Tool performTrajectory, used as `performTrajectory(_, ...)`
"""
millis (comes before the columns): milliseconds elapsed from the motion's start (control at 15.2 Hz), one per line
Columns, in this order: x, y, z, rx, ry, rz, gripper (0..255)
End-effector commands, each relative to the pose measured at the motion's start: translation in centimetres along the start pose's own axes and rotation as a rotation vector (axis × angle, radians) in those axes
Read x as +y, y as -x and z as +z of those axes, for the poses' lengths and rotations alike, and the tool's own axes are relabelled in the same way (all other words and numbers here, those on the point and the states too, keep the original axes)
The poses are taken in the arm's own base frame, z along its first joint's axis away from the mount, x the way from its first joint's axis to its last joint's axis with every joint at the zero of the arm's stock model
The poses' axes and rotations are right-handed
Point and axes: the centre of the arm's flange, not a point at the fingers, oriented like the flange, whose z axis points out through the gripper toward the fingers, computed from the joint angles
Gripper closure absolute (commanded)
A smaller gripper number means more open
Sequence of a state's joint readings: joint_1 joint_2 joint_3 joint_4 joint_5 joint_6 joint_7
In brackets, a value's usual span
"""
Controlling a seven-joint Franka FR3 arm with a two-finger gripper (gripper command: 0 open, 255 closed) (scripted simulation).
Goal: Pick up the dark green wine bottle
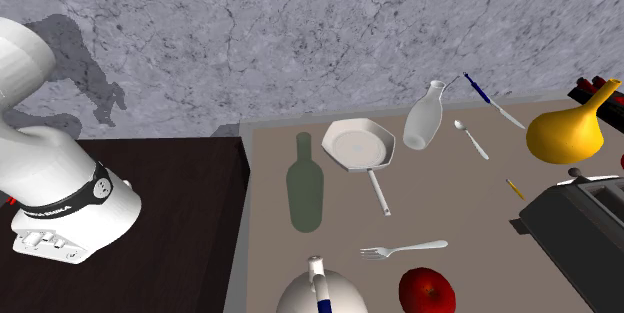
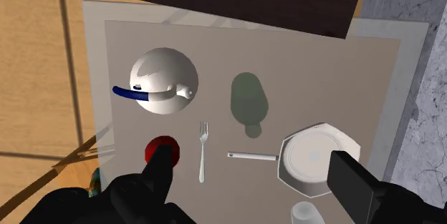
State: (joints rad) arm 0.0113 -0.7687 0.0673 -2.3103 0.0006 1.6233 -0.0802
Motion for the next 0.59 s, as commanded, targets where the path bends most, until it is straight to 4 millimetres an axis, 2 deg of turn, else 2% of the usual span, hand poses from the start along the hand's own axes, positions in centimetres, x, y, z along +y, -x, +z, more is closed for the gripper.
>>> performTrajectory(0,0.0,0.0,0.0,0.0,0.0,0.0,0)
performTrajectory(528,-0.9,-3.2,10.0,-0.009,-0.021,-0.043,0)
